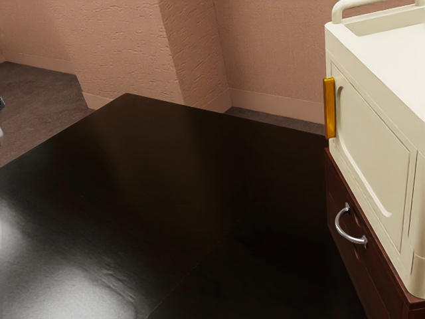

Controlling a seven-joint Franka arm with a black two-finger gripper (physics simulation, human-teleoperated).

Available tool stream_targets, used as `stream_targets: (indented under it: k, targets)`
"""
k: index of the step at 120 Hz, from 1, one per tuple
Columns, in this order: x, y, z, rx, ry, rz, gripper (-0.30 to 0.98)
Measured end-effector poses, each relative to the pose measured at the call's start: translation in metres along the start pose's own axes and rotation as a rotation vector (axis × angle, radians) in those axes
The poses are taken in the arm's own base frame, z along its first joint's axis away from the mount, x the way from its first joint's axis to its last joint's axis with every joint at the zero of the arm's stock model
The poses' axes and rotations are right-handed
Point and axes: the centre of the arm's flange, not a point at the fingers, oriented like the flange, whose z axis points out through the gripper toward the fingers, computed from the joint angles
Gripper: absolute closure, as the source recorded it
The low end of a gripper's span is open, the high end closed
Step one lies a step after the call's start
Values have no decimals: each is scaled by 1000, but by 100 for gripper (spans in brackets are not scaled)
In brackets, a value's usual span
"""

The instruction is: Pull the drawer handle with one arm to open the drawer

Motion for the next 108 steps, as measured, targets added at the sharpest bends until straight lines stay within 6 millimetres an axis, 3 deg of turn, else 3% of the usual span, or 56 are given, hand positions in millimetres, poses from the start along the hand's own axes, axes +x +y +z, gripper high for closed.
stream_targets:
  k: [25,44,56,61,73,108]
  targets:
    - [7,1,-5,27,23,151,0]
    - [82,36,-1,22,34,379,0]
    - [110,47,6,21,25,469,0]
    - [131,58,10,22,20,522,0]
    - [168,80,39,0,-15,630,0]
    - [223,127,129,-13,-34,840,0]
